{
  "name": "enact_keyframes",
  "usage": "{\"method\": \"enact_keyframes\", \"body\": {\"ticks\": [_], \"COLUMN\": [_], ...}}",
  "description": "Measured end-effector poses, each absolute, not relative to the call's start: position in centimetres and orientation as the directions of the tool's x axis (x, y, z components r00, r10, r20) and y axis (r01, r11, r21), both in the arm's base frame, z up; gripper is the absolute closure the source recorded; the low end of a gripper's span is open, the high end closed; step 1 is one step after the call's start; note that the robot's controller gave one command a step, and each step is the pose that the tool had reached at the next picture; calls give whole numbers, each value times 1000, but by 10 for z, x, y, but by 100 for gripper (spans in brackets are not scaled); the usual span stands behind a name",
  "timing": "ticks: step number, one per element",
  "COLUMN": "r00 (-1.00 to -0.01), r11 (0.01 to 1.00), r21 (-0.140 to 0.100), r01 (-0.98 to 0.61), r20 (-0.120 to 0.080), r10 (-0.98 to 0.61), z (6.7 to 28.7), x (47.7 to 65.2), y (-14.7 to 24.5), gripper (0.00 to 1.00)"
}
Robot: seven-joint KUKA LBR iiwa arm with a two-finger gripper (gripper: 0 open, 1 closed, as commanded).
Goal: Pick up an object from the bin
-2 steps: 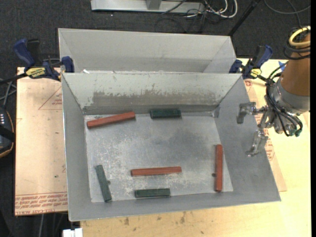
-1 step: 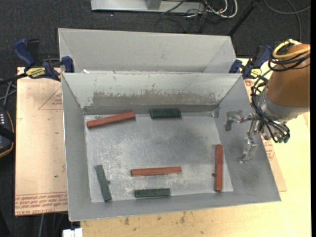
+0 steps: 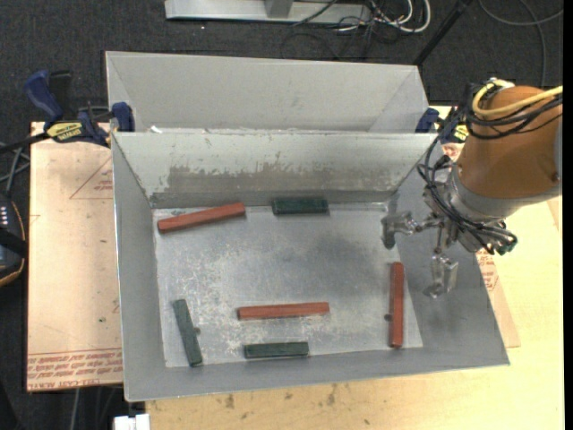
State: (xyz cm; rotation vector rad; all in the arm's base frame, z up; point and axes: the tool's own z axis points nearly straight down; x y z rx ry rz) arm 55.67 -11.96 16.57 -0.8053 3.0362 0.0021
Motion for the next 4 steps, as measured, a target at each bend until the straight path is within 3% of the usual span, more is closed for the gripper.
{"method": "enact_keyframes", "body": {"ticks": [1,2,3,4], "r00": [-617,-636,-454,-427], "r11": [617,636,454,428], "r21": [-1,-1,-5,-5], "r01": [-787,-772,-891,-904], "r20": [-2,-3,-5,-5], "r10": [-787,-772,-891,-904], "z": [133,74,62,62], "x": [559,569,569,568], "y": [-114,-112,-112,-112], "gripper": [0,0,100,100]}}
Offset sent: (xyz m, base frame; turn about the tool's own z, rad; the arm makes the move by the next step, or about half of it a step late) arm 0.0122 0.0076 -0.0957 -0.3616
